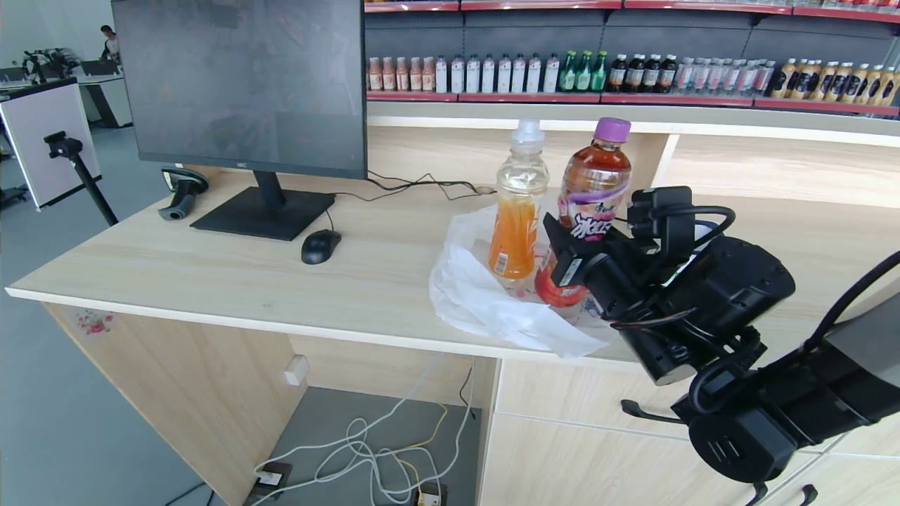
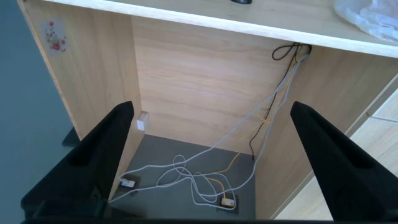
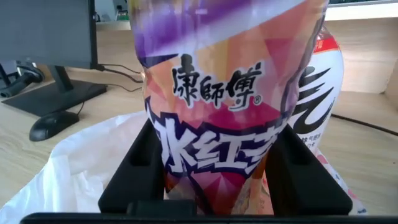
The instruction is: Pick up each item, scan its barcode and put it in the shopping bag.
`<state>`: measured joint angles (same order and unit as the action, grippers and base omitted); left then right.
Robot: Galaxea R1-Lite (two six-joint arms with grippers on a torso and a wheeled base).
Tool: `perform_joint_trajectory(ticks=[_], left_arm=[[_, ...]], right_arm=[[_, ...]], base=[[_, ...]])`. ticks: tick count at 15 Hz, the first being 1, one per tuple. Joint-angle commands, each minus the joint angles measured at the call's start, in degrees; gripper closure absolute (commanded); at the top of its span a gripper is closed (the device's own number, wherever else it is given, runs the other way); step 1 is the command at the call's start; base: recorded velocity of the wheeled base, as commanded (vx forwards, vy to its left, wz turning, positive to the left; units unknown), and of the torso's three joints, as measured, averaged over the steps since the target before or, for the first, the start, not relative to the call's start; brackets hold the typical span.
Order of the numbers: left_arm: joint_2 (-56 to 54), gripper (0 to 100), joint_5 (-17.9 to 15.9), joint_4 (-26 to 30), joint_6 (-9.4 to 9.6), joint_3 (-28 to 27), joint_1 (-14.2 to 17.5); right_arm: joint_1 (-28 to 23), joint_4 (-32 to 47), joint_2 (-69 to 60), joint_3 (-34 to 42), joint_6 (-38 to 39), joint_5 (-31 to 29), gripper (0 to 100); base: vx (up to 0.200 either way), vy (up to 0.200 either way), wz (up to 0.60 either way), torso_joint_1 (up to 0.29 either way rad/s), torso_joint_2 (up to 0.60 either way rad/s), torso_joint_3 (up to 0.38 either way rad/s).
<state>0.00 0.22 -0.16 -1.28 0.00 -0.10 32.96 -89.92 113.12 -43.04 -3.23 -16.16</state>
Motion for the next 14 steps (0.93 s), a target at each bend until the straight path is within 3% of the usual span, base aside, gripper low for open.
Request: perform_joint_trajectory(ticks=[1,14], left_arm=[[0.0,0,0.04,-0.02,-0.04,0.0,0.01],[0.0,0,0.04,-0.02,-0.13,0.0,0.01]], right_arm=[[0.17,-0.08,2.37,-0.81,-0.02,0.08,100],[0.35,-0.08,6.24,-0.2,1.65,0.08,100]], base=[[0.0,0.0,0.0,0.0,0.0,0.0],[0.0,0.0,0.0,0.0,0.0,0.0]])
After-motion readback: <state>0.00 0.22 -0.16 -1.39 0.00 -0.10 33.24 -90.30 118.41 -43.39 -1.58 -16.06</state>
